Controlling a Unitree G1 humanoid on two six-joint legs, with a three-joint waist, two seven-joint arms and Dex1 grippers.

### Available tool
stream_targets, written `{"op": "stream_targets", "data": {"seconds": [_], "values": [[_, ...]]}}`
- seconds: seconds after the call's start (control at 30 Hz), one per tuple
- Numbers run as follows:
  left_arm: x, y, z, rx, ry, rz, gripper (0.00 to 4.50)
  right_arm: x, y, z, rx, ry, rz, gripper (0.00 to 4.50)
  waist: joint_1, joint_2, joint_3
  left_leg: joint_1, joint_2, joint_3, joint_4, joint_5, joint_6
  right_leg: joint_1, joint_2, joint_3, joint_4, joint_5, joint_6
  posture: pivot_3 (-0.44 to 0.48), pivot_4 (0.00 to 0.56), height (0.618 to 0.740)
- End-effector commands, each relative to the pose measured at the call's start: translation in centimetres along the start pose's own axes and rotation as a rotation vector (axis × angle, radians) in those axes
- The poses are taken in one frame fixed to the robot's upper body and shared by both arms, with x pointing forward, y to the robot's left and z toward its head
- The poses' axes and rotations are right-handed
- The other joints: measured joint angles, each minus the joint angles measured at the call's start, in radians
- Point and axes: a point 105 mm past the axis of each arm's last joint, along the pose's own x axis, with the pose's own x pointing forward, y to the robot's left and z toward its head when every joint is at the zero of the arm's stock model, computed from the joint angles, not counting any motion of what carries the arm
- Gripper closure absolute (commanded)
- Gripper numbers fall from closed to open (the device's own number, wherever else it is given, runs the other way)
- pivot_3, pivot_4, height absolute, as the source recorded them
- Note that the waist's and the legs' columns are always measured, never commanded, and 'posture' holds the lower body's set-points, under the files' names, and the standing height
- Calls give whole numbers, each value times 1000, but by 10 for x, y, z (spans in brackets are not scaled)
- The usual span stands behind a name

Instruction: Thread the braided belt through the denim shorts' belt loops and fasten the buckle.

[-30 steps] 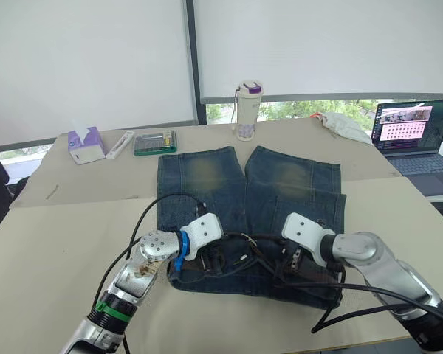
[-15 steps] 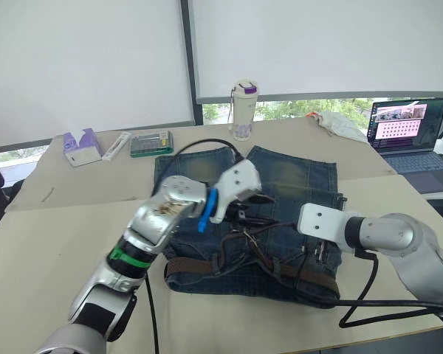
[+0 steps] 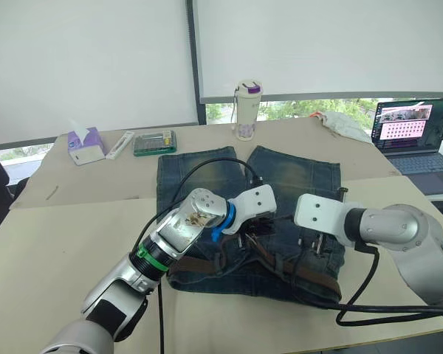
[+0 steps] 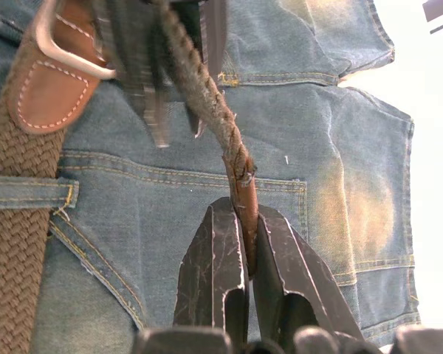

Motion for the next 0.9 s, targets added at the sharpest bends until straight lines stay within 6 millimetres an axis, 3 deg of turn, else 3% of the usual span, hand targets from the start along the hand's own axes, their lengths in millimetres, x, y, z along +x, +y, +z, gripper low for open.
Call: {"op": "stream_targets", "data": {"seconds": [0.03, 0.1, 0.17, 0.27, 0.37, 0.43, 0.57, 0.73, 0.83, 0.9], "values": [[-15, 16, 8, -100, -67, 139, 4500, -20, -10, 33, 212, -199, -77, 3388, -1, -1, 0, 0, 0, 0, 0, 0, 0, 0, 0, 1, 1, 0, 0, 0, 150, 740], [-22, 21, 4, -165, -91, 199, 4500, -16, -7, 29, 351, -216, -93, 2719, 1, 1, -1, 0, 1, -2, 0, 0, 0, 0, 1, 2, 1, 0, 0, 0, 150, 740], [-29, 26, 3, -271, -141, 263, 4500, 0, 19, 20, 390, -169, 9, 2719, 4, 3, -3, 1, 1, -4, 0, -1, 1, -1, 0, 2, 2, 0, 0, 0, 150, 740], [-41, 30, 0, -378, -212, 337, 4500, 40, 44, 23, 551, -230, 102, 3502, 0, -2, -4, 1, 1, -4, 0, -1, 1, 0, 0, 2, 2, 1, -1, 0, 150, 740], [-51, 36, -7, -448, -232, 408, 4500, 65, 59, 17, 581, -208, 129, 4482, -1, 1, -4, 3, 1, -4, -1, 1, -2, -2, 0, 5, 3, 1, -1, 0, 150, 740], [-61, 41, -7, -498, -284, 459, 4500, 74, 69, 19, 601, -221, 172, 4482, -2, 1, -4, 2, 0, -4, -1, 1, -3, -2, 0, 5, 3, 1, -1, 0, 150, 740], [-91, 51, -20, -681, -370, 584, 4500, 80, 95, 15, 549, -189, 272, 4482, -3, 1, -4, 3, 1, -4, -1, 1, -3, -2, 0, 5, 2, 1, -1, 0, 150, 740], [-137, 57, -55, -929, -412, 761, 4500, 83, 112, 5, 530, -151, 316, 4482, -11, 1, -4, 4, 1, -4, -2, 1, -3, -1, 1, 5, 2, 1, -1, 0, 150, 740], [-145, 47, -64, -994, -403, 746, 4500, 81, 116, 4, 535, -150, 341, 4482, -13, -1, -5, 4, 1, -4, -2, 1, -3, -1, 1, 5, 2, 1, -1, 0, 150, 740], [-154, 39, -83, -1074, -381, 791, 4500, 76, 117, 0, 535, -138, 356, 4482, -13, -1, -5, 5, 1, -4, -2, 1, -3, -1, 1, 5, 2, 1, -1, 0, 150, 740]]}}
